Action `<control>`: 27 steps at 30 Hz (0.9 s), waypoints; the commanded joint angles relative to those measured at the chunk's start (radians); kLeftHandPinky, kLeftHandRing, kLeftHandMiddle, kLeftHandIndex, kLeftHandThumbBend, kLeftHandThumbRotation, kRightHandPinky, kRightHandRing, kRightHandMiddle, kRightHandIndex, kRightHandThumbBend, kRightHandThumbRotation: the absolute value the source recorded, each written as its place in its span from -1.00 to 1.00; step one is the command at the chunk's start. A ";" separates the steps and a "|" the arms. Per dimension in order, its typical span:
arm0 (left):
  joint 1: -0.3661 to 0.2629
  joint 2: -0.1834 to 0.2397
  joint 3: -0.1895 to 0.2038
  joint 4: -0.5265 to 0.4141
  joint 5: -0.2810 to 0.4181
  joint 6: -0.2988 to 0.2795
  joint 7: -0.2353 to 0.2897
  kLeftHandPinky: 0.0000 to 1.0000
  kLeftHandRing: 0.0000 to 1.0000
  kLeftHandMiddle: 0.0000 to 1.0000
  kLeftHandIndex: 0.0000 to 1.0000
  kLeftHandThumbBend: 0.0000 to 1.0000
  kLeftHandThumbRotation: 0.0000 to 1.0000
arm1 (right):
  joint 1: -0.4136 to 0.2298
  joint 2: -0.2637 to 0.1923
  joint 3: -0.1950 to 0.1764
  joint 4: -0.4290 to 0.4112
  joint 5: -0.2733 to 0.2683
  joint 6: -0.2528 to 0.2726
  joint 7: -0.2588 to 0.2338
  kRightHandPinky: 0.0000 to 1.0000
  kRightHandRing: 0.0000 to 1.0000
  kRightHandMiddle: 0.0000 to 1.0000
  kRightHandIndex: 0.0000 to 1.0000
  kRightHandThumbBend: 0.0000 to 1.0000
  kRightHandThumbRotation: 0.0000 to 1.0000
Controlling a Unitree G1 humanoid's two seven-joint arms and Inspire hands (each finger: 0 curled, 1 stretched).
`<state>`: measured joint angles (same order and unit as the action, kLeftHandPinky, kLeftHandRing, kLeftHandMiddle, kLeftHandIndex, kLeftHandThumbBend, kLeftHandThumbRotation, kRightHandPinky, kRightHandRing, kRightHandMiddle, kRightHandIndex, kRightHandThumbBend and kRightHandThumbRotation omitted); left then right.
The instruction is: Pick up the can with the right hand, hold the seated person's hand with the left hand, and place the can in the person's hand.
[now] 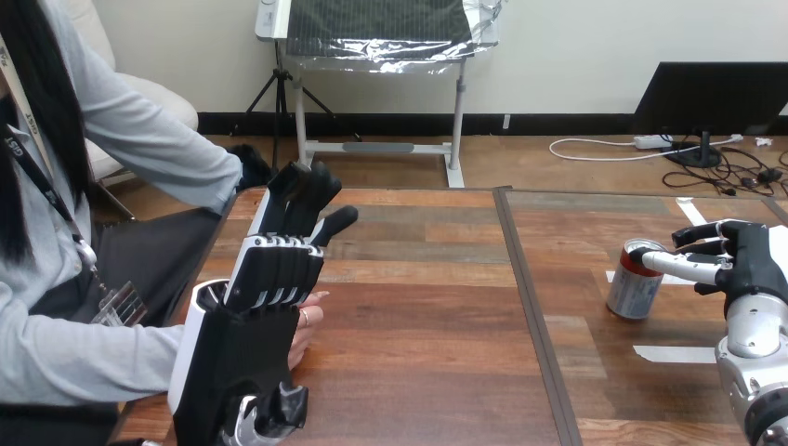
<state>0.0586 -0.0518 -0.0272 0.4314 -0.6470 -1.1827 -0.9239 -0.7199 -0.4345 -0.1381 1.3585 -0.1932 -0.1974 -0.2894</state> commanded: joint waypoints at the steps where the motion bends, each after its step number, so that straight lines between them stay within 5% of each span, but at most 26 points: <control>1: -0.048 -0.030 -0.013 -0.008 -0.012 -0.016 -0.006 0.79 0.92 0.92 0.93 0.75 0.43 | -0.097 0.003 -0.014 -0.015 0.013 -0.030 -0.009 -0.11 -0.05 -0.01 -0.05 0.76 -1.00; 11: -0.050 -0.026 -0.026 -0.015 -0.033 0.011 -0.030 0.74 0.94 0.93 0.95 0.73 0.43 | -0.090 0.003 -0.008 -0.021 0.005 -0.064 -0.022 -0.15 -0.07 -0.02 -0.04 0.76 -1.00; 27: -0.064 -0.036 -0.012 0.016 -0.019 -0.031 -0.027 0.66 0.91 0.92 0.95 0.60 0.46 | -0.087 0.005 -0.016 -0.023 0.016 -0.082 -0.017 -0.16 -0.08 -0.02 -0.02 0.74 -1.00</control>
<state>0.0557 -0.0523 -0.0315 0.4410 -0.6617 -1.2028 -0.9479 -0.7205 -0.4342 -0.1489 1.3584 -0.1845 -0.2401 -0.2959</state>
